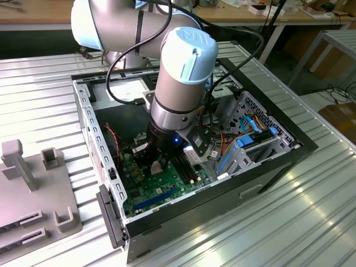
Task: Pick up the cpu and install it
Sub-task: 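Place the cpu into insertion slot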
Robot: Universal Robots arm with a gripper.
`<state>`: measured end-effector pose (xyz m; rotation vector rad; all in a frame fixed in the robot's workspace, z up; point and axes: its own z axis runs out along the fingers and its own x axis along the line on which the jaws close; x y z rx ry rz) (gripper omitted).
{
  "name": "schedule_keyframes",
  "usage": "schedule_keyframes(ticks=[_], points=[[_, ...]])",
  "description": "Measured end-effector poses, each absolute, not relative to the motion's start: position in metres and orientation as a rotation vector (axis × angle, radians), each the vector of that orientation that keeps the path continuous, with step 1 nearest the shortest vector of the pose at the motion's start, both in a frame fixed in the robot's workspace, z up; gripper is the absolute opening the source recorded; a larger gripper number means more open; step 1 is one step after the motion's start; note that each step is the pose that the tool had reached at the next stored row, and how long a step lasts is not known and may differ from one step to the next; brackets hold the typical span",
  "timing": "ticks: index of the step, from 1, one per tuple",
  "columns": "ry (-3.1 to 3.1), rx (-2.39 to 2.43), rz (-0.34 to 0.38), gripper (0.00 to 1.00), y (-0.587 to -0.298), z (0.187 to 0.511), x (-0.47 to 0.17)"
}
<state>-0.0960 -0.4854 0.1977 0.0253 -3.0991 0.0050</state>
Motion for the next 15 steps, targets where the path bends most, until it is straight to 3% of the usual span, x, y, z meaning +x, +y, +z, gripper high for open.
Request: schedule_keyframes(ticks=[3, 4, 15], points=[[-3.100, 0.026, 0.004, 0.49, -0.4853, 0.1973, -0.0945], [-3.099, 0.026, 0.004, 0.55, -0.4853, 0.1974, -0.0945], [-3.099, 0.025, 0.005, 0.55, -0.4853, 0.1976, -0.0941]])
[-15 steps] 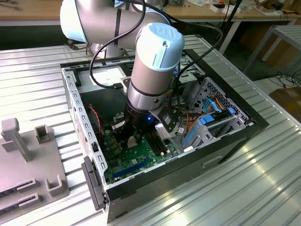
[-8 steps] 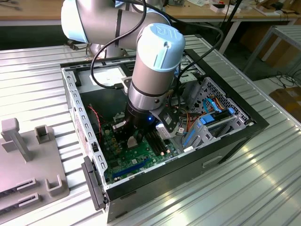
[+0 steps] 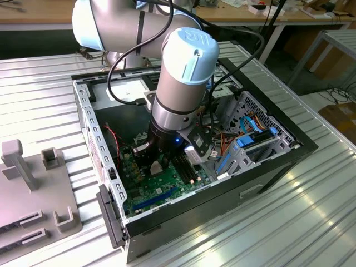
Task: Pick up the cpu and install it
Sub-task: 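Place the cpu into insertion slot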
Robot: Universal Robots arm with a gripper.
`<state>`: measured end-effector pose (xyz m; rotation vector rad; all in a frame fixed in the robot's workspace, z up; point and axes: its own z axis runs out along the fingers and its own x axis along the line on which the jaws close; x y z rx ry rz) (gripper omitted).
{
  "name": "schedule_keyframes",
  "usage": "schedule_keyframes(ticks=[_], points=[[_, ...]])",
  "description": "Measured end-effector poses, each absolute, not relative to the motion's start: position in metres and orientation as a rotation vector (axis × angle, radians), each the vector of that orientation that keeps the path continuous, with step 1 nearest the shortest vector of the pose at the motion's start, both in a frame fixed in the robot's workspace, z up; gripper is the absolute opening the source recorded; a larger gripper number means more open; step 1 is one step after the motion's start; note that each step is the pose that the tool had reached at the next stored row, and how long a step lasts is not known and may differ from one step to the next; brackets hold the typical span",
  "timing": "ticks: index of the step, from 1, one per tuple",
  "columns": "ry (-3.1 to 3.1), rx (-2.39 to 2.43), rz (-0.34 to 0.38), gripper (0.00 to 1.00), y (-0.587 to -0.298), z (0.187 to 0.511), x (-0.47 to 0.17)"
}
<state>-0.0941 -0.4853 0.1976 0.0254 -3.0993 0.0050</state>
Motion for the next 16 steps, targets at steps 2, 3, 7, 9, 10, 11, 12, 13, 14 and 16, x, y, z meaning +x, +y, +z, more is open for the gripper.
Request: schedule_keyframes(ticks=[2, 3, 7, 9, 10, 11, 12, 13, 14, 16], points=[[-3.099, 0.025, 0.005, 0.55, -0.4853, 0.1976, -0.0941], [-3.099, 0.025, 0.005, 0.55, -0.4853, 0.1976, -0.0941], [-3.101, 0.025, 0.005, 0.55, -0.4853, 0.1974, -0.0957], [-3.102, 0.026, 0.005, 0.55, -0.4853, 0.1973, -0.0959], [-3.103, 0.026, 0.005, 0.55, -0.4853, 0.1972, -0.0960], [-3.104, 0.026, 0.005, 0.55, -0.4853, 0.1971, -0.0961], [-3.104, 0.025, 0.005, 0.55, -0.4853, 0.1970, -0.0962], [-3.105, 0.026, 0.005, 0.55, -0.4853, 0.1969, -0.0963], [-3.105, 0.025, 0.005, 0.55, -0.4853, 0.1969, -0.0966], [-3.105, 0.026, 0.005, 0.55, -0.4853, 0.1968, -0.0967]])
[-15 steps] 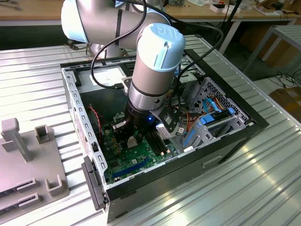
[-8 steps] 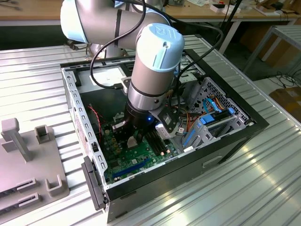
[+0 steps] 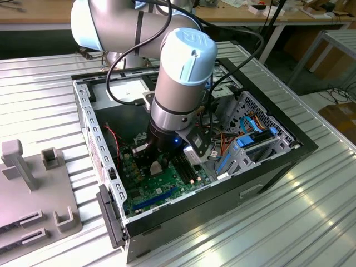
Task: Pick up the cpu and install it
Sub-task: 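Place the cpu into insertion slot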
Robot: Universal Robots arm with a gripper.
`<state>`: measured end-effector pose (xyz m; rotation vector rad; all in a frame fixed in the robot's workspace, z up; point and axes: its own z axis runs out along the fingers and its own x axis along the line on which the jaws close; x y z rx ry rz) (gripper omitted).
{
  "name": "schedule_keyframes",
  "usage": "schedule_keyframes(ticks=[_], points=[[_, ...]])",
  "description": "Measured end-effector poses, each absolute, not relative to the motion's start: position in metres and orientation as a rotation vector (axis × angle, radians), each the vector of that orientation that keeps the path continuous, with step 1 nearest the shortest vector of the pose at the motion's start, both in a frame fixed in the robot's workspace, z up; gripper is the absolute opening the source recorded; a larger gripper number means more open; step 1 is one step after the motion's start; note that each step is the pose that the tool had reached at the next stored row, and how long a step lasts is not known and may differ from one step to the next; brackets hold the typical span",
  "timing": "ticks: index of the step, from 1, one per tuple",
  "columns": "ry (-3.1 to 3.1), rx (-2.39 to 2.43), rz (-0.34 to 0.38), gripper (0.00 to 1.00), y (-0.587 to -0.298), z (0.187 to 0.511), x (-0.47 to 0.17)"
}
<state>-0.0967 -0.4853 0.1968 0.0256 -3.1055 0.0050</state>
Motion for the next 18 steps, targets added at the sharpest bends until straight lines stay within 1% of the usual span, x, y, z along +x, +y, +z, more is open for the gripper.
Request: schedule_keyframes(ticks=[6, 14, 15, 16, 17, 18], points=[[-3.106, 0.025, 0.005, 0.55, -0.485, 0.198, -0.097], [-3.101, 0.025, 0.005, 0.55, -0.485, 0.217, -0.097], [-3.101, 0.025, 0.005, 0.53, -0.485, 0.217, -0.097], [-3.100, 0.025, 0.005, 0.46, -0.485, 0.217, -0.097], [-3.100, 0.025, 0.005, 0.46, -0.485, 0.217, -0.097], [-3.100, 0.025, 0.005, 0.40, -0.485, 0.217, -0.097]])
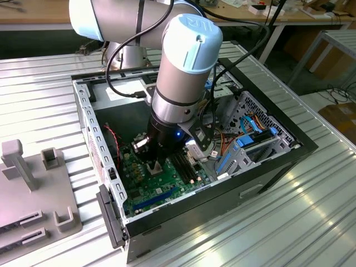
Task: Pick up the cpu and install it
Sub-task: 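Place the cpu into insertion slot, then close the cpu cover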
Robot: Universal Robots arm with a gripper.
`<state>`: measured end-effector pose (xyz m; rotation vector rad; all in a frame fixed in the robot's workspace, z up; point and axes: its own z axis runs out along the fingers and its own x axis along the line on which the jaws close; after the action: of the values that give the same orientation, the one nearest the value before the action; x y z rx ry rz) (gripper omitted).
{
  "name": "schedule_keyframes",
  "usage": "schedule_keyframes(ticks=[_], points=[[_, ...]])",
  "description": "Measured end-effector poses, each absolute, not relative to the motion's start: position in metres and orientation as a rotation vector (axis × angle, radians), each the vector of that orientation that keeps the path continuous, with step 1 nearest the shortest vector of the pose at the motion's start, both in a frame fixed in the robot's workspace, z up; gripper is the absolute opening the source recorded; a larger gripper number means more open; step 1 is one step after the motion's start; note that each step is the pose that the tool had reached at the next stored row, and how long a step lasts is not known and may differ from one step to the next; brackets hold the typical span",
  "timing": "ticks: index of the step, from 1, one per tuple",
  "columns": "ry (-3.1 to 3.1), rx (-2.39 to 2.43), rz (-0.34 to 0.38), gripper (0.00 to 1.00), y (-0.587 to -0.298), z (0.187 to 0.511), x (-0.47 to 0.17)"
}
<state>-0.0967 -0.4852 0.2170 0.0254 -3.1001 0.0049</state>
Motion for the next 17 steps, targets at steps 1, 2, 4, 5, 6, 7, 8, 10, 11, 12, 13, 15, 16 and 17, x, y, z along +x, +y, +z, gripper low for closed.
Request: schedule_keyframes(ticks=[1, 2, 4, 5, 6, 7, 8, 10, 11, 12, 13, 15, 16, 17], points=[[-3.100, 0.025, 0.005, 0.34, -0.4852, 0.2170, -0.0968], [-3.100, 0.026, 0.005, 0.28, -0.4852, 0.2170, -0.0967], [-3.100, 0.025, 0.005, 0.16, -0.4852, 0.2170, -0.0968], [-3.100, 0.025, 0.005, 0.16, -0.4852, 0.2171, -0.0968], [-3.100, 0.025, 0.005, 0.16, -0.4852, 0.2170, -0.0968], [-3.100, 0.025, 0.005, 0.11, -0.4852, 0.2171, -0.0968], [-3.100, 0.025, 0.005, 0.11, -0.4852, 0.2171, -0.0968], [-3.099, 0.025, 0.005, 0.11, -0.4852, 0.2171, -0.0968], [-3.099, 0.025, 0.005, 0.11, -0.4852, 0.2172, -0.0968], [-3.099, 0.025, 0.005, 0.11, -0.4852, 0.2171, -0.0967], [-3.098, 0.025, 0.005, 0.11, -0.4852, 0.2175, -0.0968], [-3.096, 0.025, 0.005, 0.11, -0.4852, 0.2179, -0.0968], [-3.096, 0.025, 0.005, 0.11, -0.4852, 0.2179, -0.0967], [-3.096, 0.025, 0.005, 0.11, -0.4852, 0.2179, -0.0968]])
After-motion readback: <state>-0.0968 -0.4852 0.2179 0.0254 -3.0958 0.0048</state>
